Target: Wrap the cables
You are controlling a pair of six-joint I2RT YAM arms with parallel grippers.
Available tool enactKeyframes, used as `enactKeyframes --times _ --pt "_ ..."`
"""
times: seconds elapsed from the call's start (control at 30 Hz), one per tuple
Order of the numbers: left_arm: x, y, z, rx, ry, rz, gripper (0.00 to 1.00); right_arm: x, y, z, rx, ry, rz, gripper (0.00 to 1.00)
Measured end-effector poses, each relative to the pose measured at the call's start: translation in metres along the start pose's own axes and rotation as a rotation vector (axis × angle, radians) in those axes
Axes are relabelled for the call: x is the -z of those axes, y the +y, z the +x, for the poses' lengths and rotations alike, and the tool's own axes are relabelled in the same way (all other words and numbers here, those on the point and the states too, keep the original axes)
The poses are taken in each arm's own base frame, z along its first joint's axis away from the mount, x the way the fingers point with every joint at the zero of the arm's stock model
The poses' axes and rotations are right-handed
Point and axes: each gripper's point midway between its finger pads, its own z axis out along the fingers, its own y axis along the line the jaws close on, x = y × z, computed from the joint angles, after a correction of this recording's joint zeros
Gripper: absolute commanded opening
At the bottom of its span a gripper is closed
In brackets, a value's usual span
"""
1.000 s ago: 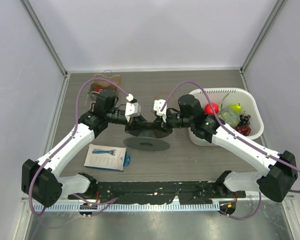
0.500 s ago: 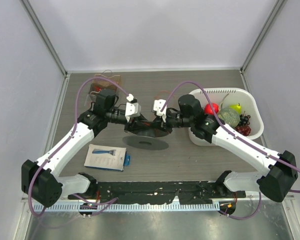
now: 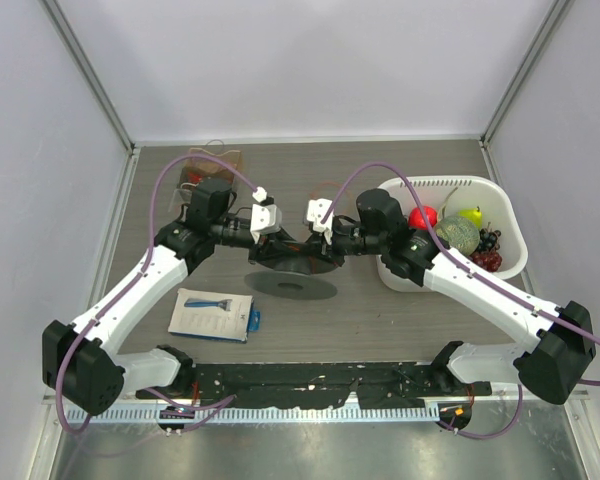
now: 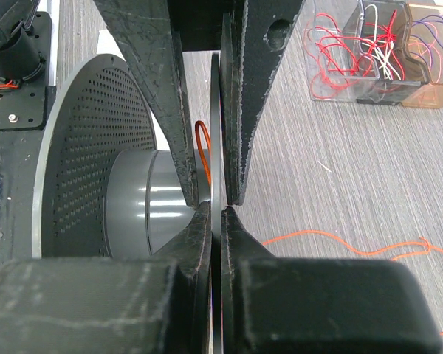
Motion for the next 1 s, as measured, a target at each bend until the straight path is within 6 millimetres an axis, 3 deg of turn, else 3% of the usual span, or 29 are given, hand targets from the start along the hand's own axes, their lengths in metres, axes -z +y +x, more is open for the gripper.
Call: enactKeyframes --times 0.2,0.53,0.9,1.0 --pt "0.0027 0.0021 0.0016 -0.001 0.005 -0.008 0.32 0.0001 -0.0006 0.0 0.0 0.0 0.003 0.01" --pt "0.0033 0.0018 0.0032 0.003 0.01 -0.008 0.3 0.0001 -0.0011 0.0 0.001 0.0 0.005 0.01" --pt "0.0027 0.0064 -0.0047 0.043 -0.014 -0.03 0.01 0.0 0.0002 -0.0018 0.001 -0.009 -0.005 0.01" --pt "0.003 0.0064 -0.0045 0.021 -0.013 -0.028 0.0 0.0001 0.0013 -0.002 0.0 -0.011 -0.012 0.01"
